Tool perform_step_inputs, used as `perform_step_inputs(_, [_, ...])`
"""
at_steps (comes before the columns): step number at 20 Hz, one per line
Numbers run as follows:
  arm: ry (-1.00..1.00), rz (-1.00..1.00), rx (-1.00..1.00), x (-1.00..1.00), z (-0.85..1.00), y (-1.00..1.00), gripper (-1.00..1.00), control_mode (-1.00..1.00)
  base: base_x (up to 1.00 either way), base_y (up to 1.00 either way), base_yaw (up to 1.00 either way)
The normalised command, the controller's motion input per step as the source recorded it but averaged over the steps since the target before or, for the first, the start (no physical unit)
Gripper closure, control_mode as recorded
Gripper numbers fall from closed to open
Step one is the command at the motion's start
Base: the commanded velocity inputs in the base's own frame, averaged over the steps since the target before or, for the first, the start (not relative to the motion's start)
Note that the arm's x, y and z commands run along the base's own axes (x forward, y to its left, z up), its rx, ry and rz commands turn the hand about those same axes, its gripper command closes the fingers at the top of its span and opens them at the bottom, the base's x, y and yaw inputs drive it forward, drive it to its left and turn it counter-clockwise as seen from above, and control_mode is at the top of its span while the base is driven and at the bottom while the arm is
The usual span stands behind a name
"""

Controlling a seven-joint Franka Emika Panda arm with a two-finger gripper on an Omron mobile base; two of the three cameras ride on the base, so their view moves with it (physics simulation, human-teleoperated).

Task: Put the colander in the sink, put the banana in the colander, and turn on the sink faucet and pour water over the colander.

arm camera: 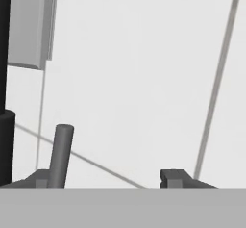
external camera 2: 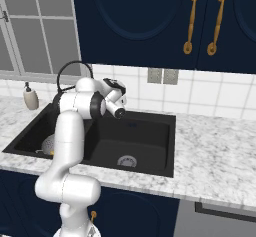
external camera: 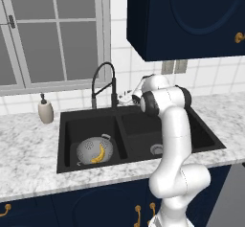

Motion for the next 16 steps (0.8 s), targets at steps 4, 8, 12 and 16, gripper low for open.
perform_step_inputs(4, [0.00, 0.00, 0.02, 0.16, -0.03, 0.21, -1.00, -1.00, 0.00, 0.00, 0.00])
perform_step_inputs(8, [0.00, 0.00, 0.01, 0.13, 0.00, 0.26, -1.00, -1.00, 0.00, 0.00, 0.00])
perform_step_inputs(12, [0.00, 0.00, 0.00, 0.22, 0.00, 0.12, 1.00, -1.00, 0.00, 0.00, 0.00])
perform_step_inputs(16, [0.00, 0.00, 0.01, 0.19, 0.00, -0.01, 1.00, -1.00, 0.00, 0.00, 0.00])
